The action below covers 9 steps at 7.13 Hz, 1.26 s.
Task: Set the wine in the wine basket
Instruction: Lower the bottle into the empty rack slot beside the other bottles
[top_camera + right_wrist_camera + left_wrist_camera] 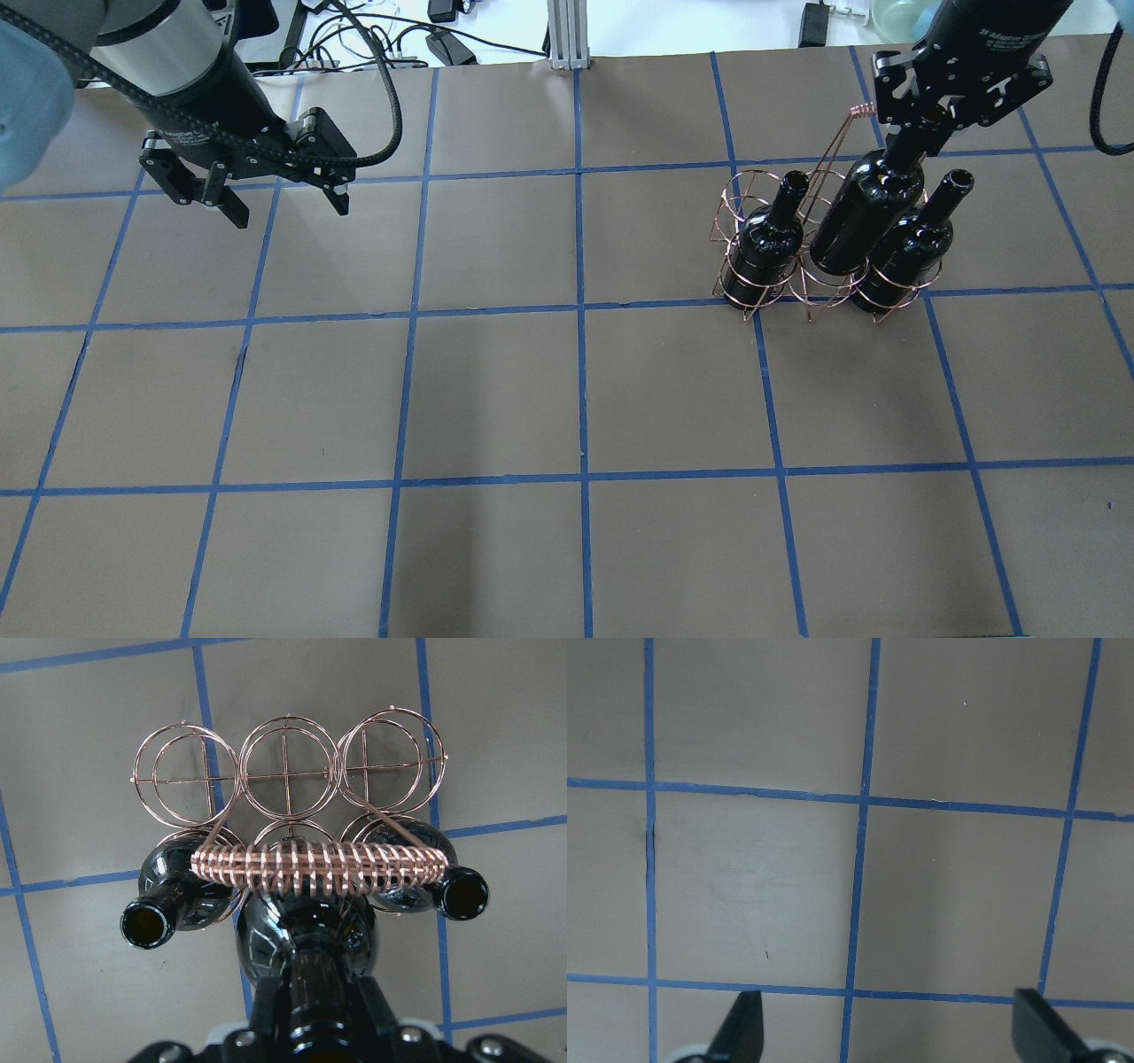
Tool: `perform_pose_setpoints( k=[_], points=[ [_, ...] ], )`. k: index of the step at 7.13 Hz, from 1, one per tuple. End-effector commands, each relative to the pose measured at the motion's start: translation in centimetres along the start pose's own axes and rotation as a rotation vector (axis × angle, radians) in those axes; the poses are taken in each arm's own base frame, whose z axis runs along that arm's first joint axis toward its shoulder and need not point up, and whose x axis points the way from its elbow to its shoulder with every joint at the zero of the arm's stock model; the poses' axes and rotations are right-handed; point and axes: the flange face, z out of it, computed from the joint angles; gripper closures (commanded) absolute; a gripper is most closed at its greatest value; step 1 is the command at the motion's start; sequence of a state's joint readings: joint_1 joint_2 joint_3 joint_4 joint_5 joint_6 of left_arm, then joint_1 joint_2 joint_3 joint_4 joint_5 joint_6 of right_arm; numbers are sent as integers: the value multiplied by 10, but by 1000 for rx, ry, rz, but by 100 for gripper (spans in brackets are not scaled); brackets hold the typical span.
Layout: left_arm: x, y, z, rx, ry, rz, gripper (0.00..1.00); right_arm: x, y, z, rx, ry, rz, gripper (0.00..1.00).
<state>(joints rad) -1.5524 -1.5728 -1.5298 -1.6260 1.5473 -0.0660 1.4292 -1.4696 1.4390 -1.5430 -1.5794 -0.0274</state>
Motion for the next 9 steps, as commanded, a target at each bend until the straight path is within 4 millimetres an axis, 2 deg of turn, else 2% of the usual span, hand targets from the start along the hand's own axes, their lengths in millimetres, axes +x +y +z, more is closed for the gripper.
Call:
perform_pose_setpoints(
  k=[1,4,6,7,9],
  points=[
    [-1,2,7,-11,-3,0,0,-1,-1,5,-9,-3,-4,100],
    [1,0,10,1,1,2,0,-1,-2,17,-29,-3,-18,100],
    [0,1,8,4,0,2,0,-1,-3,45,-62,-6,-18,100],
    [0,1,8,6,0,0,0,-1,-11,61,-43,-3,-32,100],
    [-2,0,6,10,0,5,0,-1,-19,79,-59,-5,-30,100]
  ],
)
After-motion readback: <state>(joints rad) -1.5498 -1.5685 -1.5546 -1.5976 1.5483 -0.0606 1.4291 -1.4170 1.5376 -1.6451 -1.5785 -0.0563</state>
